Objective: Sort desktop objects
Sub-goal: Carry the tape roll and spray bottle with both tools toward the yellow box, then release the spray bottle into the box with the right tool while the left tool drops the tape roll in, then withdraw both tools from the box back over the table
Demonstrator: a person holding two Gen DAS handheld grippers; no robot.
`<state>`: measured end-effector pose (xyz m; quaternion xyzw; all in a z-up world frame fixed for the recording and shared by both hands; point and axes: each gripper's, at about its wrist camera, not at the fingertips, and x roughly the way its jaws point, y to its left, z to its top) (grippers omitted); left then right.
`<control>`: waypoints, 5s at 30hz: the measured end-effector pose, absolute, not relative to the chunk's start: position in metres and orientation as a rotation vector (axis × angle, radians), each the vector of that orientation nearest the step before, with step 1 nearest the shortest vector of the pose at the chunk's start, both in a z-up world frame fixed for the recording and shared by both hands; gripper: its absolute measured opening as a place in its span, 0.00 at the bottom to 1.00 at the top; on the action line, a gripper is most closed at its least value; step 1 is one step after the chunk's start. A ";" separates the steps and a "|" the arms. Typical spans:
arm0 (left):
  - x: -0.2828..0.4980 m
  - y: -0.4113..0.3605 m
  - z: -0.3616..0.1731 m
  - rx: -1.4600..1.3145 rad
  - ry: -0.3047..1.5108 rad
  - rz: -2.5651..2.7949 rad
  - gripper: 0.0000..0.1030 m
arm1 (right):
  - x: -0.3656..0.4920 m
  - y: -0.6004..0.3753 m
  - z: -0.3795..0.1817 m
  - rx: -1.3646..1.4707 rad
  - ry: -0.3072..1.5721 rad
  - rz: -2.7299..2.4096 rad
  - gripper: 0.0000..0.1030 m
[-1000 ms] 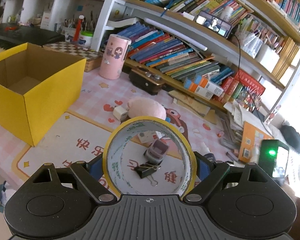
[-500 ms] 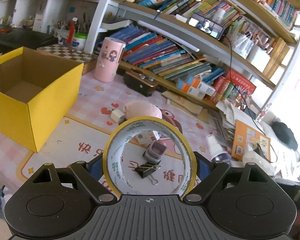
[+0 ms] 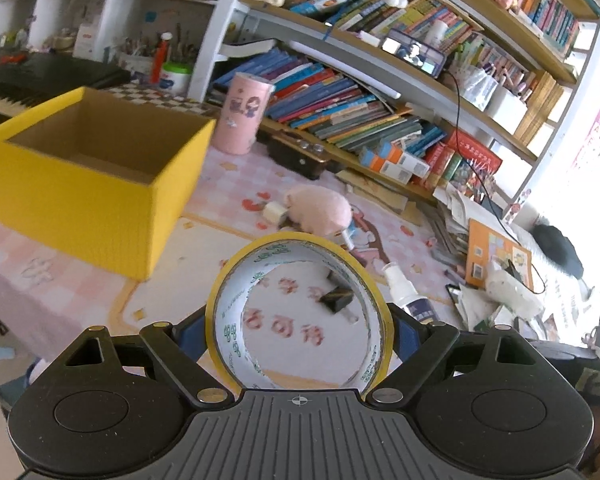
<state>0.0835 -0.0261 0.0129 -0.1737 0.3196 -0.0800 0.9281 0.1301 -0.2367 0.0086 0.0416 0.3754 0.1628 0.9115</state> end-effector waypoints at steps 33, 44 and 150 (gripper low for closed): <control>-0.044 0.135 0.008 -0.463 0.625 -0.022 0.86 | 0.023 -0.060 0.000 -0.019 0.821 0.541 0.29; -0.043 0.147 0.012 -0.470 0.601 -0.028 0.86 | 0.030 -0.042 0.013 -0.039 0.760 0.564 0.29; 0.000 0.117 0.056 -0.090 0.321 0.070 0.97 | 0.058 -0.087 0.052 -0.042 0.378 0.247 0.56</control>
